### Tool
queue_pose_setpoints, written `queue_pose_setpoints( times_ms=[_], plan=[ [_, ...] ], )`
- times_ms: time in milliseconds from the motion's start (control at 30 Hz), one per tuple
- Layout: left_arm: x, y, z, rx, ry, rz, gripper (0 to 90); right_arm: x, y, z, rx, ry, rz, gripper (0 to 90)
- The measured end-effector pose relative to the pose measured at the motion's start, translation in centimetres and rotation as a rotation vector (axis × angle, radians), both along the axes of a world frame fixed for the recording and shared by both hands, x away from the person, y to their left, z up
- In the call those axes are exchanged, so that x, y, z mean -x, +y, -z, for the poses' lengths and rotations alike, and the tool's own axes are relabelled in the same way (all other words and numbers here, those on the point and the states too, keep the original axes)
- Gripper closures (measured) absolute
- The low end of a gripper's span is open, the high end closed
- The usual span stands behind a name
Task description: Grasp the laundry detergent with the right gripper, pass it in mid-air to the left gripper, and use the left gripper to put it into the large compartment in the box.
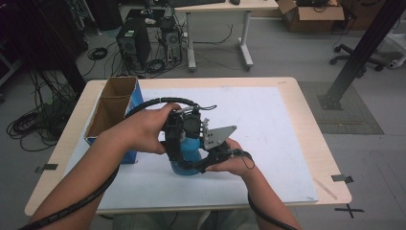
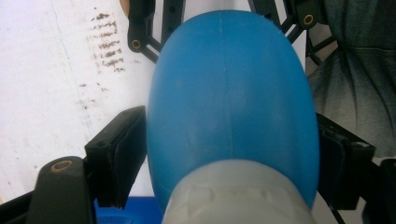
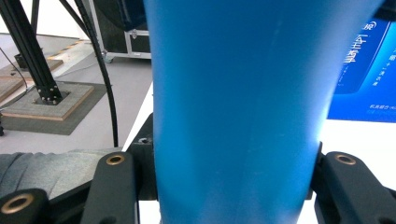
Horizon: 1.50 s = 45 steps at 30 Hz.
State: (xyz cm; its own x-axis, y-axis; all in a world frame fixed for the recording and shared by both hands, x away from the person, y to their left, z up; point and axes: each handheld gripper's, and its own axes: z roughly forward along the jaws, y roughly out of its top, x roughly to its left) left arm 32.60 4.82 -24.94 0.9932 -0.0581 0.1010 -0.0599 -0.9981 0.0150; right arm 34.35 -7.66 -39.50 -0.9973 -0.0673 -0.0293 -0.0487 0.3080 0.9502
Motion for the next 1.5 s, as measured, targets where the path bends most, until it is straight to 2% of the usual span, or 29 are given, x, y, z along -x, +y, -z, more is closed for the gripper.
queue_pose_setpoints(
  times_ms=[467, 633, 833, 900, 1100, 1167, 1267, 1500],
  plan=[
    [0.1, -0.2, -0.1, -0.014, -0.002, 0.003, 29.7, 0.1, 0.0, -0.2, -0.004, 0.002, -0.002, 45.0],
    [0.1, -0.3, -0.1, -0.015, 0.009, 0.006, 36.2, 0.1, 0.0, -0.2, -0.004, 0.003, -0.003, 45.0],
    [0.1, -0.3, -0.1, -0.021, 0.02, 0.004, 37.3, 0.1, 0.1, -0.1, -0.003, -0.003, -0.001, 45.0],
    [0.1, -0.3, -0.1, -0.018, 0.016, -0.001, 37.5, 0.1, 0.1, -0.1, -0.006, -0.003, -0.003, 45.0],
    [0.4, -0.5, -0.5, -0.043, 0.008, -0.016, 38.2, 0.3, 0.1, -0.4, -0.008, -0.018, -0.007, 44.5],
    [0.6, -0.6, -0.6, -0.056, -0.003, -0.009, 38.5, 0.3, 0.1, -0.5, -0.011, -0.034, 0.002, 43.6],
    [0.9, -0.8, -0.8, -0.06, -0.023, 0.002, 38.6, 0.4, 0.1, -0.6, -0.019, -0.035, 0.013, 43.0],
    [1.1, -1.5, -1.0, -0.076, -0.024, 0.018, 38.9, 0.5, 0.0, -0.6, -0.037, -0.031, 0.014, 41.5]
  ],
)
